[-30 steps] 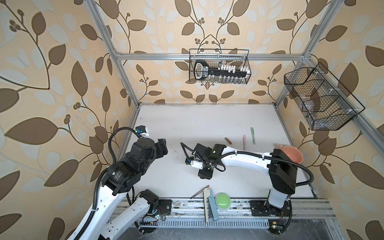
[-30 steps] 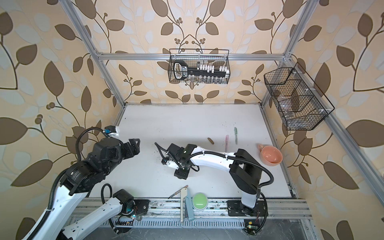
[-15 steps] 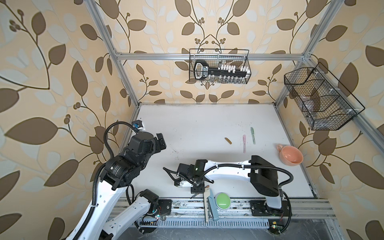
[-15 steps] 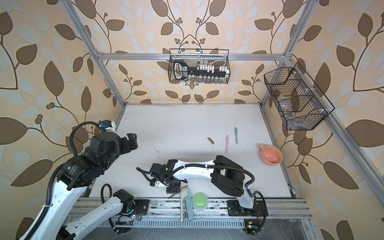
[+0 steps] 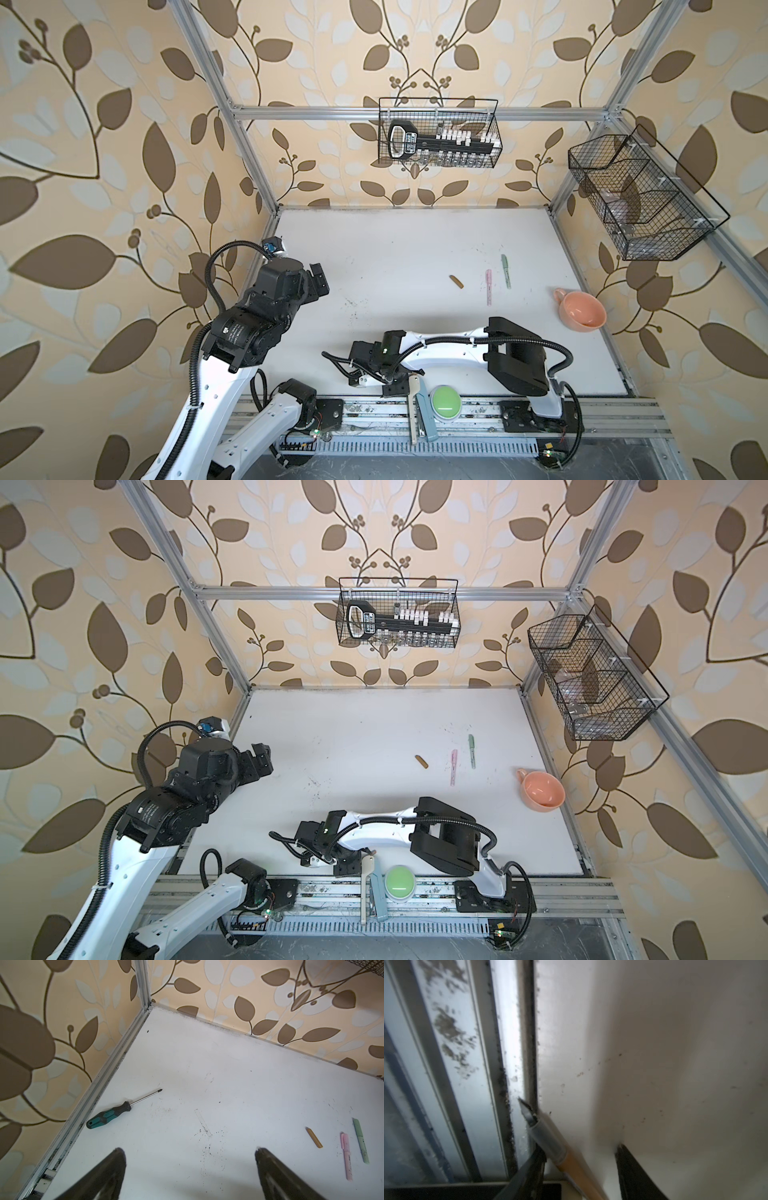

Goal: Insert the pens into the pen caps
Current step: 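Grasp the orange-brown pen near the front edge with the right gripper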

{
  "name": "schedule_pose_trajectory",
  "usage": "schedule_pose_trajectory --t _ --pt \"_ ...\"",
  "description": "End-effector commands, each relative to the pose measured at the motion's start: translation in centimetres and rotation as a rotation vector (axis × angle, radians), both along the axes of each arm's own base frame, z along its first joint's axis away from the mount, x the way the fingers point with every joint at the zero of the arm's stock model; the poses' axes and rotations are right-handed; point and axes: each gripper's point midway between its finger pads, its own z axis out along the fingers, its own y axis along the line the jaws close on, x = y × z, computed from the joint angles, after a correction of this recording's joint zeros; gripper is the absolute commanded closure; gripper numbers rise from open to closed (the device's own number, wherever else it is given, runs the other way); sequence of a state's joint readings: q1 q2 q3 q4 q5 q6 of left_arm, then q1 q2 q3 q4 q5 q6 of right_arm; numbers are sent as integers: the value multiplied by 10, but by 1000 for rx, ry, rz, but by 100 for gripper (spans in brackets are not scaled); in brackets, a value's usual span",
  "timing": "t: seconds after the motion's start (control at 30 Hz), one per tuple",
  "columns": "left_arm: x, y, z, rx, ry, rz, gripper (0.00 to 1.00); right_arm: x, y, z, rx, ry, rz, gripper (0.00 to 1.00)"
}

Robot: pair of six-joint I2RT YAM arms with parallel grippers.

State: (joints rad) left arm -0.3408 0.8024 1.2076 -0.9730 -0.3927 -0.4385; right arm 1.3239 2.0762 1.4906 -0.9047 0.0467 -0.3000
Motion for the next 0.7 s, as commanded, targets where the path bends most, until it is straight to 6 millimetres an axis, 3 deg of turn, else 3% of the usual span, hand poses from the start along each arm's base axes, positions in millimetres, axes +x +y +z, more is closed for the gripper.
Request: schedule_pose_trajectory --t 0.0,0.27,0.47,0.67 --pt "4 -4 1 -8 -4 -24 1 13 4 -3 -2 -31 -38 45" --pt "5 -6 -6 -9 22 -39 1 73 6 -12 50 -63 -271 56" --pt "6 -10 -21 -13 70 -52 1 120 -19 -25 41 -66 -492 67" --pt "11 -26 -49 -61 154 -98 1 140 -44 -30 24 -74 -641 70"
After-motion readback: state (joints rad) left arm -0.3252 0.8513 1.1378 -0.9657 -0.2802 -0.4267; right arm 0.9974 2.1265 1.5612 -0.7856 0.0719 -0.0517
